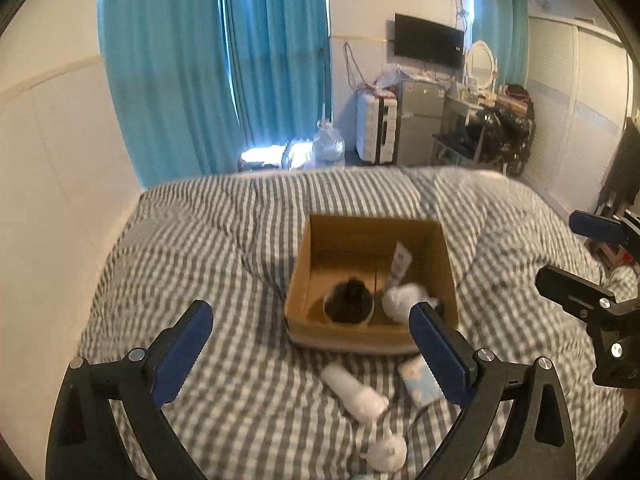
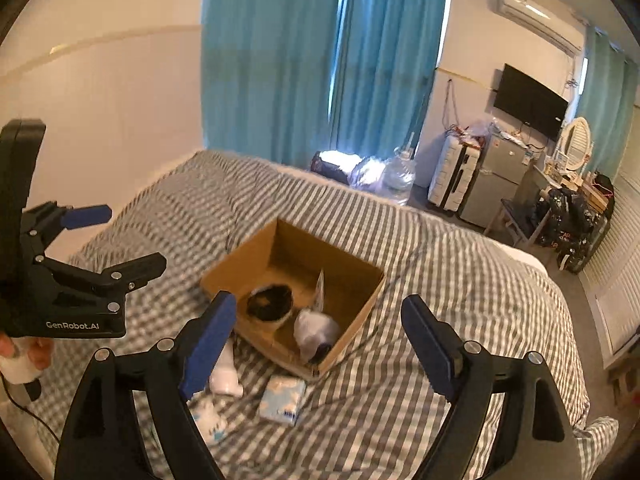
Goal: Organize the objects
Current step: 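Grasp the white plush toy with the left tool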
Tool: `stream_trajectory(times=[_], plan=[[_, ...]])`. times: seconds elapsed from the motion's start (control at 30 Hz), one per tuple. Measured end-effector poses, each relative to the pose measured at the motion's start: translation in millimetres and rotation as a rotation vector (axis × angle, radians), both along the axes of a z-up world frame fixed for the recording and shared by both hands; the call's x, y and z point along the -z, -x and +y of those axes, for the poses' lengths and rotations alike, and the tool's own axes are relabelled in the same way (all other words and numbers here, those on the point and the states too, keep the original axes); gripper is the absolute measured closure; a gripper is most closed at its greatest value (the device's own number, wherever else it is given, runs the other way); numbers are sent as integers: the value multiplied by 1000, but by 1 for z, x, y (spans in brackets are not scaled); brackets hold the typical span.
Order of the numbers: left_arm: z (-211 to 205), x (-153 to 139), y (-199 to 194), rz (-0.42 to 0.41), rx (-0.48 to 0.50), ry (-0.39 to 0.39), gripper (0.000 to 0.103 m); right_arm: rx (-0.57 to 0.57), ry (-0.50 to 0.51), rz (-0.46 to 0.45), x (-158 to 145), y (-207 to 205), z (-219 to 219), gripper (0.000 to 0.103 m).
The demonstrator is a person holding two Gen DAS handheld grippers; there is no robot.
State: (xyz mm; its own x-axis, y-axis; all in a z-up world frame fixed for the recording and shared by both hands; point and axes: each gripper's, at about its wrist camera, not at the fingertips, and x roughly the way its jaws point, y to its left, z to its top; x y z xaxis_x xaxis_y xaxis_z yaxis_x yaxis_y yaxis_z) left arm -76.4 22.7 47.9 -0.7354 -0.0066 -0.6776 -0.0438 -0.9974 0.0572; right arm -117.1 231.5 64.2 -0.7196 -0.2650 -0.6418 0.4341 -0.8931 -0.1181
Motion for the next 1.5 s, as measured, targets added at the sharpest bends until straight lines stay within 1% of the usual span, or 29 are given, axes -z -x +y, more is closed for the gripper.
stream_trajectory(times=[0.13, 0.2, 0.27, 0.4, 0.5, 0.67, 0.87, 0.97, 1.03, 1.07, 1.1, 1.23, 1.37, 1.5], plan=[[10, 44, -13, -49, 7, 17, 2, -13, -18, -67, 40, -3, 3, 19], [15, 68, -15, -92, 15, 18, 2, -12, -12, -110, 61, 0, 8, 19], [20, 90, -16, -141, 21, 4, 2, -4, -13, -146, 81, 3, 12, 19], [26, 121, -23, -201, 34, -24, 2, 20, -14, -199, 114, 10, 18, 19], [29, 138, -27, -246, 45, -23, 2, 30, -22, -228, 134, 15, 20, 19], [33, 158, -36, -306, 58, -59, 2, 35, -39, -276, 163, 19, 20, 19], [45, 187, -37, -381, 77, -17, 2, 39, -44, -318, 185, 16, 20, 19], [49, 193, -37, -385, 89, -11, 15, 38, -54, -323, 189, 15, 18, 19], [52, 195, -40, -399, 131, -44, 37, 35, -58, -323, 190, 15, 16, 19], [54, 196, -41, -410, 154, -62, 43, 33, -58, -324, 190, 15, 15, 19], [55, 197, -41, -413, 160, -62, 46, 33, -60, -325, 190, 15, 15, 19], [57, 193, -45, -404, 150, -44, 46, 36, -70, -326, 192, 14, 12, 19], [48, 182, -45, -402, 115, -64, 46, 31, -81, -333, 194, 16, 8, 19], [34, 163, -44, -349, 89, -85, 46, 14, -95, -343, 197, 18, -1, 19]])
